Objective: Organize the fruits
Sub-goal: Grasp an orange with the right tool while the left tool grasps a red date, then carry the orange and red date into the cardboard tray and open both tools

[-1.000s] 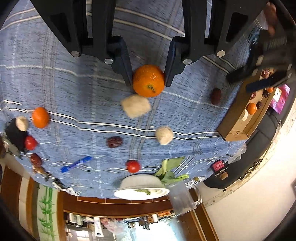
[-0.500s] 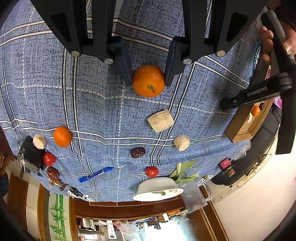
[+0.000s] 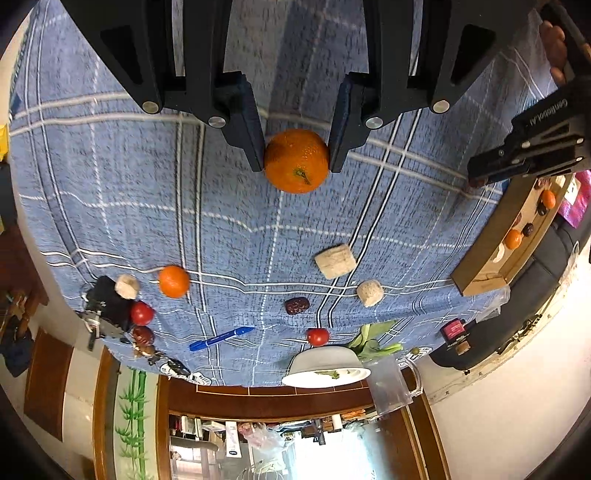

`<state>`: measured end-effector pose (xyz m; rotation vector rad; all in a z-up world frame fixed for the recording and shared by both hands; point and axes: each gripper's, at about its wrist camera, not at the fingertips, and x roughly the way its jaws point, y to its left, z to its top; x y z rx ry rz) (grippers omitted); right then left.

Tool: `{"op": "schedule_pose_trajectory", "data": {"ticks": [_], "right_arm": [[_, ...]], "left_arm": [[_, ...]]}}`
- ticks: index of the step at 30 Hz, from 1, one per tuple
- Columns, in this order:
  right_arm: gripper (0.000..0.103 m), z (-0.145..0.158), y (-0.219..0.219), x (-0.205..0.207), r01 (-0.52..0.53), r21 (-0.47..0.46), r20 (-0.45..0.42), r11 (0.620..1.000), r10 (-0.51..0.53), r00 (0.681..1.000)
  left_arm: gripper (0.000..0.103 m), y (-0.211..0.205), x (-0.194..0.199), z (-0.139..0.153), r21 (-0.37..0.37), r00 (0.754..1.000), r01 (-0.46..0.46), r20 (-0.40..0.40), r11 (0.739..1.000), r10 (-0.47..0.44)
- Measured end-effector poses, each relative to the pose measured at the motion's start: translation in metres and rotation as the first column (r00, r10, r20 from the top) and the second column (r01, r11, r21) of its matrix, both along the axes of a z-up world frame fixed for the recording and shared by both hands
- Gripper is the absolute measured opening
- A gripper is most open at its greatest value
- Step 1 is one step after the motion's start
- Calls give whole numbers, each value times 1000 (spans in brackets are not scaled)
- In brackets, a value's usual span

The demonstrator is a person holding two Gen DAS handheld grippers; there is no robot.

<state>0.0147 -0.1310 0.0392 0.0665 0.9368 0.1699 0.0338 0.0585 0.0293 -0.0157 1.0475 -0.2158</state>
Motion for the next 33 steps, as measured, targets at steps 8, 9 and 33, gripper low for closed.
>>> {"op": "schedule_pose_trajectory", "data": {"ticks": [8,9,33], "right_arm": [[37,0,1,-31,17,-10,-17,1000,-17,1000],[37,0,3,-33,16,-11,-20,1000,-16,1000],[38,18,103,-15,-150,10,-4,989,150,989]], "left_arm": [[16,-6,-26,10,10,999,24,44,1000,-25],[16,-5,-29,13,7,998,24,51,1000,-24],[16,98,-52,55,-19,971,-182,151,983,183]]}}
